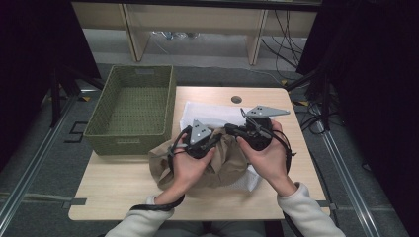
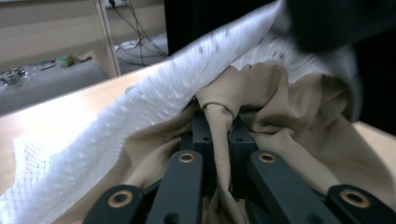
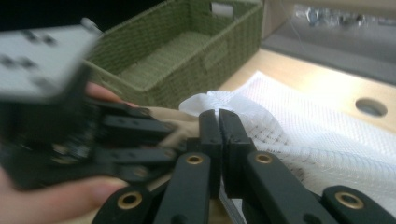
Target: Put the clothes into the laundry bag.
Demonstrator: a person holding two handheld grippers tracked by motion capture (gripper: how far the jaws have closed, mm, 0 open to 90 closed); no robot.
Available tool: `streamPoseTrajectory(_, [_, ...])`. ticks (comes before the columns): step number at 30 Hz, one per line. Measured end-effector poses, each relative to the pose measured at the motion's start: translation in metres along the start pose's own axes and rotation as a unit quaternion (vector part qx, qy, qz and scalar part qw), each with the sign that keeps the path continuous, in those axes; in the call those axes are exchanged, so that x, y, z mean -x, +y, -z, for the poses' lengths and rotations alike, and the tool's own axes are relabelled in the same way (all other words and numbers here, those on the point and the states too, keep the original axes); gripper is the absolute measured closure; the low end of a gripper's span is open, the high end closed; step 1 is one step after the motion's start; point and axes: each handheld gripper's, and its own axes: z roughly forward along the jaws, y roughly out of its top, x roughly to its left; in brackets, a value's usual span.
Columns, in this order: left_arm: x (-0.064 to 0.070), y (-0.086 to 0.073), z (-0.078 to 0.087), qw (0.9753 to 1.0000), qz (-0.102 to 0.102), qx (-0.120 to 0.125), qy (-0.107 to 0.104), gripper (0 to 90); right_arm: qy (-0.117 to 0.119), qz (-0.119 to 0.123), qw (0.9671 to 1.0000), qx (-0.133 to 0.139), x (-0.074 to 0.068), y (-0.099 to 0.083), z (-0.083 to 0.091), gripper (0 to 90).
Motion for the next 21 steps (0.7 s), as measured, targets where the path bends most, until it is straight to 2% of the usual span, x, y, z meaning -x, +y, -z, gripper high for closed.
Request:
streamPoseTrajectory(2, [-0.001, -0.016, -0.023, 0.9997, -0.004, -0.024, 0.009, 84.5, -0.002, -0.016, 0.9998, -0.012, 0.004, -0.004, -0.008, 90.0])
streamPoseTrajectory(3, [-0.002, -0.023, -0.032, 0.9993, -0.005, -0.035, 0.015, 84.1, -0.001, -0.013, 0.9997, -0.020, 0.008, -0.006, -0.012, 90.0])
streamPoseTrajectory(5, [-0.004, -0.032, -0.044, 0.9985, -0.006, -0.049, 0.024, 82.3, 0.000, -0.029, 0.9990, -0.032, 0.011, -0.009, -0.017, 90.0])
streamPoseTrajectory(7, [-0.007, -0.036, -0.049, 0.9985, 0.004, -0.049, 0.024, 79.5, -0.002, -0.029, 0.9988, -0.039, 0.015, -0.011, -0.020, 90.0])
streamPoseTrajectory(8, [-0.008, -0.036, -0.048, 0.9985, 0.004, -0.047, 0.027, 76.2, -0.001, -0.029, 0.9989, -0.036, 0.018, -0.011, -0.022, 90.0])
streamPoseTrajectory(11, [-0.010, -0.033, -0.045, 0.9987, 0.008, -0.042, 0.027, 73.3, -0.004, -0.028, 0.9989, -0.037, 0.020, -0.011, -0.021, 90.0])
streamPoseTrajectory(12, [-0.010, -0.032, -0.043, 0.9987, 0.003, -0.044, 0.026, 71.4, 0.000, -0.031, 0.9988, -0.037, 0.020, -0.011, -0.022, 90.0])
streamPoseTrajectory(14, [-0.010, -0.032, -0.040, 0.9988, 0.003, -0.041, 0.025, 66.1, -0.013, -0.022, 0.9989, -0.039, 0.019, -0.012, -0.021, 90.0])
streamPoseTrajectory(16, [-0.009, -0.033, -0.035, 0.9988, -0.001, -0.041, 0.026, 61.1, -0.007, -0.033, 0.9984, -0.045, 0.018, -0.012, -0.020, 90.0])
streamPoseTrajectory(18, [-0.009, -0.033, -0.029, 0.9989, 0.002, -0.040, 0.023, 55.7, -0.007, -0.025, 0.9987, -0.045, 0.018, -0.012, -0.021, 90.0])
streamPoseTrajectory(19, [-0.009, -0.031, -0.026, 0.9989, -0.005, -0.042, 0.020, 51.8, -0.008, -0.034, 0.9985, -0.042, 0.017, -0.013, -0.022, 90.0])
streamPoseTrajectory(21, [-0.009, -0.028, -0.016, 0.9990, -0.002, -0.042, 0.012, 43.2, -0.005, -0.033, 0.9986, -0.041, 0.018, -0.013, -0.023, 90.0])
